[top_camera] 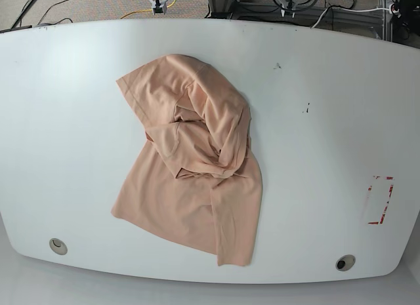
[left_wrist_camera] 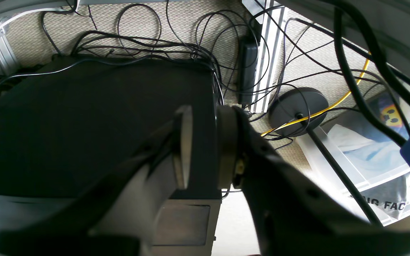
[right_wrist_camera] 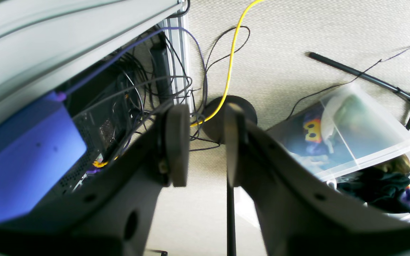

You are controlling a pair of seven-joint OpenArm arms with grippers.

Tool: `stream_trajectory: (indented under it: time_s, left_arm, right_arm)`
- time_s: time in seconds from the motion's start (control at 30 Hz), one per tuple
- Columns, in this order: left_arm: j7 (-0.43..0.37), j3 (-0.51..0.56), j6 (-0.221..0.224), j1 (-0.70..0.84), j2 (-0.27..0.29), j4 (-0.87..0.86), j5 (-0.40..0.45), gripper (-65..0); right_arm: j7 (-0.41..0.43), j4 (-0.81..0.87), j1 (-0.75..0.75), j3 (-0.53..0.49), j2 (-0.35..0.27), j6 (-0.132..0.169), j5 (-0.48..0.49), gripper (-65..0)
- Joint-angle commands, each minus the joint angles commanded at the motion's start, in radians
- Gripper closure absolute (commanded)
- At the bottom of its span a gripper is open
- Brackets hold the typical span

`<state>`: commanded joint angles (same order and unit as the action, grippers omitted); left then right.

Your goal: Layout the t-shirt on the table in an organized manner, then fold the t-shirt properly

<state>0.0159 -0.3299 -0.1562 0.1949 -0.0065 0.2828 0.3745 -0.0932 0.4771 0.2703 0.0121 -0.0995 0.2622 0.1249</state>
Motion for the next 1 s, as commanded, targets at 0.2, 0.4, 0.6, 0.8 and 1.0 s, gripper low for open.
stream_trajectory:
  time_s: [0.2,0.4,0.6,0.8,1.0]
  left_arm:
    - [-0.002,0.0,0.002,-0.002,-0.001,-0.002,0.002,-11.2]
    - [-0.003,0.002,0.004,-0.002,0.0,-0.004,0.002,-11.2]
    - [0.005,0.0,0.014,-0.007,0.005,0.001,-0.002,-10.8]
    - [0.007,0.002,0.014,-0.007,0.005,0.003,-0.001,-10.8]
    - [-0.001,-0.001,0.016,-0.005,0.01,-0.003,0.004,-11.2]
  right_arm:
    - [0.004,-0.001,-0.002,0.002,-0.002,-0.002,0.007,-16.9]
    - [0.003,0.002,-0.002,0.007,-0.002,-0.003,0.004,-16.9]
    - [0.0,0.009,-0.009,0.035,0.002,0.011,-0.006,-16.8]
    - [0.0,0.009,-0.008,0.033,0.003,0.014,-0.005,-16.8]
    - [0.003,-0.013,-0.01,-0.014,0.016,-0.008,-0.004,-16.0]
